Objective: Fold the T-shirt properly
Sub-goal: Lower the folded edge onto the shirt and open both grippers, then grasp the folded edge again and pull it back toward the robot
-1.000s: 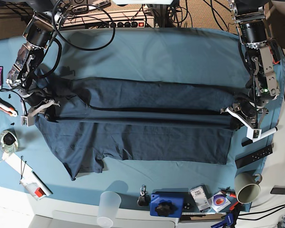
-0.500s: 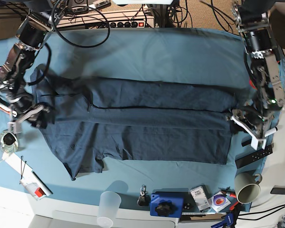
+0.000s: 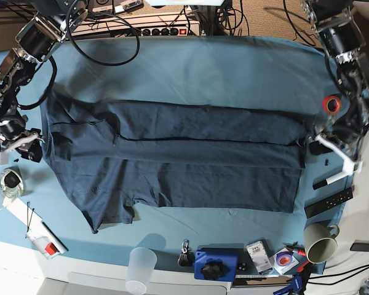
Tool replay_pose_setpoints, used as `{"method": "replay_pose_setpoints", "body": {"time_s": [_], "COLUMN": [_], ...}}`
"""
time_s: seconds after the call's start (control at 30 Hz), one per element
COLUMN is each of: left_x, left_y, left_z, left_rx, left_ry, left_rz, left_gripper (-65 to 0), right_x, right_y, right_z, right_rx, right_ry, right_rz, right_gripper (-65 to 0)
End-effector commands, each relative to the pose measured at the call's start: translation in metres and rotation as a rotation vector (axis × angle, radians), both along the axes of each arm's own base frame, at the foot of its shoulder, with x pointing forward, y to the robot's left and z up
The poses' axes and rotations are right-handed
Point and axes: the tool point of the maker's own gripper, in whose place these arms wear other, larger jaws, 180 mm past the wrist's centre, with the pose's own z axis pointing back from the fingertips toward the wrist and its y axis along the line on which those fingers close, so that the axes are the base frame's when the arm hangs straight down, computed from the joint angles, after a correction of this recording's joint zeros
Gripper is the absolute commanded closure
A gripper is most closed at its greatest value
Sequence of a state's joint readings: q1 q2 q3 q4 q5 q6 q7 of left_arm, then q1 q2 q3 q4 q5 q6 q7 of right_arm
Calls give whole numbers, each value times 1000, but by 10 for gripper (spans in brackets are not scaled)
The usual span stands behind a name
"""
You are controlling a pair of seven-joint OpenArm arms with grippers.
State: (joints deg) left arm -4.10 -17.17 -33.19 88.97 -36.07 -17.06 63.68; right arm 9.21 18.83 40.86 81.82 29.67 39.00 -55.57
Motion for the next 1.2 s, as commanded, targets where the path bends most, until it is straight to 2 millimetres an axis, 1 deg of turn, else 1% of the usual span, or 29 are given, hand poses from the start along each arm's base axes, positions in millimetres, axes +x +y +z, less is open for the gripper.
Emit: {"method": "replay_pose_setpoints", "body": {"time_s": [0.0,0.07,0.13,0.23,0.37,0.47,0.53,0.63,0.7,0.8,0.9,0.97,1.03,1.1,1.17], "left_x": [5,-3,-9,-14,-15,-15,-17,-18,-18,-21,-22,-22,-22,-22,-22], "left_y": [4,1,-6,-21,-44,-43,-43,-33,-30,-35,-46,-53,-56,-56,-56], "left_z": [17,15,13,7,-3,-19,-26,-32,-33,-34,-31,-29,-27,-27,-27], "left_rx": [-15,-62,-95,-137,-163,-92,-66,-6,0,-22,-65,-96,-111,-112,-112], "left_ry": [-59,-68,-70,-64,-47,2,35,60,68,80,69,62,57,57,59], "left_rz": [-8,-19,-44,-67,-95,-50,-44,-4,15,0,-41,-68,-76,-76,-77], "left_gripper": [-348,-375,-378,-378,-378,-378,-378,-373,-349,-336,-336,-336,-336,-336,-336], "right_x": [7,4,3,2,1,0,0,-3,-8,-19,-33,-40,-46,-51,-55], "right_y": [-8,-10,-9,-9,-9,-9,-9,-8,-10,-18,-31,-36,-39,-41,-36], "right_z": [23,21,19,17,14,14,13,9,5,-2,-9,-12,-15,-17,-19], "right_rx": [-24,-22,-21,-21,-20,-22,-22,-21,-22,-32,-23,-16,-16,-10,29], "right_ry": [-65,-53,-41,-28,-14,-9,-2,24,45,78,102,105,116,122,133], "right_rz": [-7,-11,-9,-8,-6,-7,-5,-2,-3,-22,-84,-107,-119,-124,-113], "right_gripper": [-206,-206,-206,-206,-206,-206,-206,-206,-206,-206,-206,-206,-207,-207,-239]}}
